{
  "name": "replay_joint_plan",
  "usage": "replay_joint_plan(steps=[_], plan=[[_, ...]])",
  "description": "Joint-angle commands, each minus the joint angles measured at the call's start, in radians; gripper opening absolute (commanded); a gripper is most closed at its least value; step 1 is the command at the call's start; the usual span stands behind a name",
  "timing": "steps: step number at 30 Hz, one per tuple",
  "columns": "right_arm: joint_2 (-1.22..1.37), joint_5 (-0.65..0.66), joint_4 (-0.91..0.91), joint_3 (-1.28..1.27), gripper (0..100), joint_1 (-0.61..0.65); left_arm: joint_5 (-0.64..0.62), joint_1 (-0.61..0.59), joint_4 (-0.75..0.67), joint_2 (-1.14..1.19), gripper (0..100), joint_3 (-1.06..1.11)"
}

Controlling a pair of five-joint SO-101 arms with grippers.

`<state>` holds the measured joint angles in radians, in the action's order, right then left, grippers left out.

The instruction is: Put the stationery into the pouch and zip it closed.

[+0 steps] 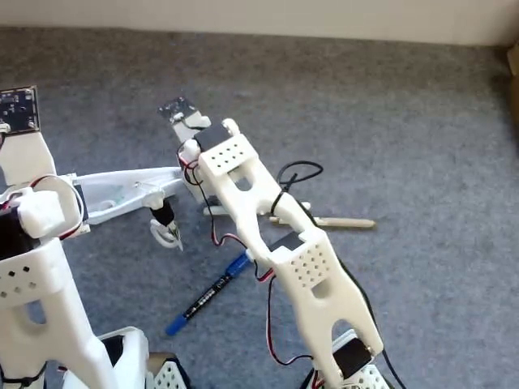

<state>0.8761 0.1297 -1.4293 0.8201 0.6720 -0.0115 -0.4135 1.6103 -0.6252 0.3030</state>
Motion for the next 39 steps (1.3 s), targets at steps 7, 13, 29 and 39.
replay_joint_plan(steps=[7, 13, 29, 39], plan=[[-0.019, 0.018, -0.013, 0.042, 4.5, -0.008, -0.009, -0.018, 0.002, 0.028, 1, 0.022], [-0.041, 0.017, -0.024, 0.050, 4.0, -0.005, -0.009, -0.018, 0.003, 0.028, 1, 0.022], [-0.246, 0.003, -0.335, 0.538, 4.0, -0.008, -0.009, -0.018, 0.003, 0.028, 1, 0.022], [-0.479, -0.123, -0.338, 0.582, 4.0, -0.010, -0.009, -0.015, 0.002, 0.033, 1, 0.024]])
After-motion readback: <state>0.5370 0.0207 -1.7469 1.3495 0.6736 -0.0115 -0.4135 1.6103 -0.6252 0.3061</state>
